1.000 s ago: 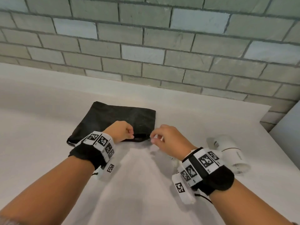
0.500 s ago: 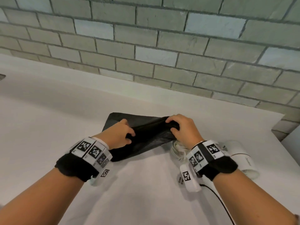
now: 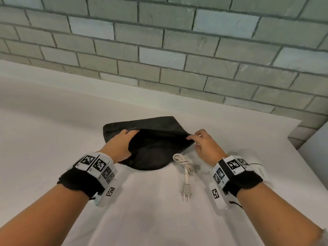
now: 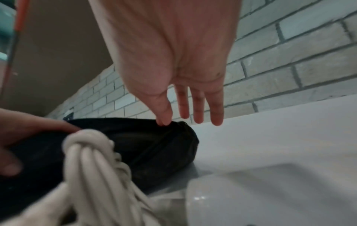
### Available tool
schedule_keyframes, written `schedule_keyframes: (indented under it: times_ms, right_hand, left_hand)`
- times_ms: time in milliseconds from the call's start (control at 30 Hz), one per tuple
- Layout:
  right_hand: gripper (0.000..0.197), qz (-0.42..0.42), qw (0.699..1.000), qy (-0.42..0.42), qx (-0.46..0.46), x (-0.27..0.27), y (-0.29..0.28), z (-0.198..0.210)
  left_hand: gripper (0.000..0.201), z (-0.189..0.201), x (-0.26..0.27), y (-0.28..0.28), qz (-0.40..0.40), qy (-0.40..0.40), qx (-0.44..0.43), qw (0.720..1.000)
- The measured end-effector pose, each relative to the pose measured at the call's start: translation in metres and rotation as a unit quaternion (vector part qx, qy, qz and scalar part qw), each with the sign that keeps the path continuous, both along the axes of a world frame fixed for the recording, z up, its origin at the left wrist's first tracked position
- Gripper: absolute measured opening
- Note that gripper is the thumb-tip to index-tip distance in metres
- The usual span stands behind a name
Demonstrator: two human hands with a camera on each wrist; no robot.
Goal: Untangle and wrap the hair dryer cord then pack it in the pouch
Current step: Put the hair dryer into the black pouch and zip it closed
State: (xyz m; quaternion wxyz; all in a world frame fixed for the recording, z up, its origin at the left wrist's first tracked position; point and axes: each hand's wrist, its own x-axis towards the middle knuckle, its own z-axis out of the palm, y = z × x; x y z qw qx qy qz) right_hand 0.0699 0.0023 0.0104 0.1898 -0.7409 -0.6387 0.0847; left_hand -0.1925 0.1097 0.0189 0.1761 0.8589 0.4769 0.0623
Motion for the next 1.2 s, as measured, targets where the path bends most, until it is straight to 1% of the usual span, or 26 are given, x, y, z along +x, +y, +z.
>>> schedule_keyframes:
  times_ms: [67, 100, 133, 167, 233, 267, 300, 367, 467, 500, 533, 600, 633, 700, 800, 900, 967, 1000, 1133, 1200]
  right_hand:
    - [0.031, -0.001, 0.997, 0.034, 0.063, -0.008, -0.007, 0.008]
    - [0.026, 0.008, 0.996, 0.046, 0.075, -0.012, -0.011, 0.012]
    - [0.026, 0.027, 0.997, 0.055, 0.054, -0.016, -0.014, 0.015]
    - [0.034, 0.046, 0.997, 0.057, 0.001, -0.02, -0.018, 0.016]
    - [0.053, 0.062, 0.99, 0.021, -0.127, -0.028, -0.025, 0.011]
    - [0.055, 0.059, 0.985, -0.002, -0.161, -0.03, -0.027, 0.006]
    - [0.051, 0.05, 0.985, -0.016, -0.166, -0.03, -0.029, 0.002]
    - [0.038, 0.021, 0.992, 0.003, -0.121, -0.026, -0.029, -0.006]
    - [0.029, -0.023, 0.998, 0.058, -0.027, -0.011, -0.028, -0.015]
    - [0.024, -0.03, 0.998, 0.055, -0.003, -0.006, -0.028, -0.017]
    - [0.017, -0.031, 0.999, 0.035, 0.01, -0.002, -0.029, -0.019]
    - [0.005, -0.021, 1.0, -0.015, -0.002, 0.003, -0.03, -0.022]
    - [0.006, -0.014, 1.0, -0.021, -0.01, 0.005, -0.03, -0.023]
    - [0.016, 0.004, 0.999, -0.014, -0.033, 0.008, -0.029, -0.021]
    - [0.033, 0.025, 0.993, -0.04, -0.104, 0.011, -0.03, -0.019]
    - [0.055, -0.02, 0.985, -0.035, -0.166, 0.012, -0.032, -0.024]
    - [0.068, -0.052, 0.982, -0.045, -0.174, 0.015, -0.032, -0.029]
    - [0.069, -0.063, 0.982, -0.049, -0.171, 0.017, -0.032, -0.03]
    - [0.063, -0.076, 0.978, -0.042, -0.191, 0.019, -0.028, -0.027]
    - [0.069, -0.06, 0.975, -0.034, -0.213, 0.022, -0.029, -0.023]
  left_hand:
    - [0.077, 0.001, 0.006, 0.001, 0.026, -0.015, -0.006, 1.0]
    - [0.077, 0.002, 0.008, 0.002, 0.038, -0.026, -0.012, 0.999]
    - [0.077, 0.004, 0.01, 0.003, 0.047, -0.036, -0.017, 0.998]
    - [0.078, 0.005, 0.011, 0.003, 0.049, -0.043, -0.022, 0.998]
    - [0.078, 0.006, 0.014, 0.003, 0.044, -0.047, -0.031, 0.997]
    - [0.078, 0.006, 0.015, 0.002, 0.042, -0.048, -0.035, 0.997]
    - [0.077, 0.006, 0.016, 0.002, 0.041, -0.047, -0.037, 0.997]
    - [0.077, 0.005, 0.015, 0.001, 0.043, -0.045, -0.037, 0.997]
    - [0.077, 0.005, 0.013, -0.001, 0.041, -0.044, -0.035, 0.998]
    - [0.076, 0.005, 0.013, -0.001, 0.038, -0.044, -0.036, 0.998]
    - [0.075, 0.005, 0.012, -0.002, 0.032, -0.042, -0.038, 0.998]
    - [0.073, 0.006, 0.011, -0.003, 0.023, -0.04, -0.04, 0.998]
    - [0.073, 0.006, 0.01, -0.003, 0.02, -0.039, -0.04, 0.998]
    - [0.073, 0.007, 0.01, -0.004, 0.016, -0.039, -0.039, 0.998]
    - [0.073, 0.008, 0.01, -0.004, 0.015, -0.038, -0.039, 0.998]
    - [0.072, 0.009, 0.009, -0.004, 0.012, -0.039, -0.037, 0.998]
    - [0.071, 0.009, 0.008, -0.003, 0.013, -0.039, -0.039, 0.998]
    - [0.071, 0.008, 0.007, -0.003, 0.013, -0.039, -0.04, 0.998]
    - [0.07, 0.008, 0.006, -0.002, 0.016, -0.041, -0.042, 0.998]
    - [0.07, 0.008, 0.006, -0.002, 0.016, -0.042, -0.042, 0.998]
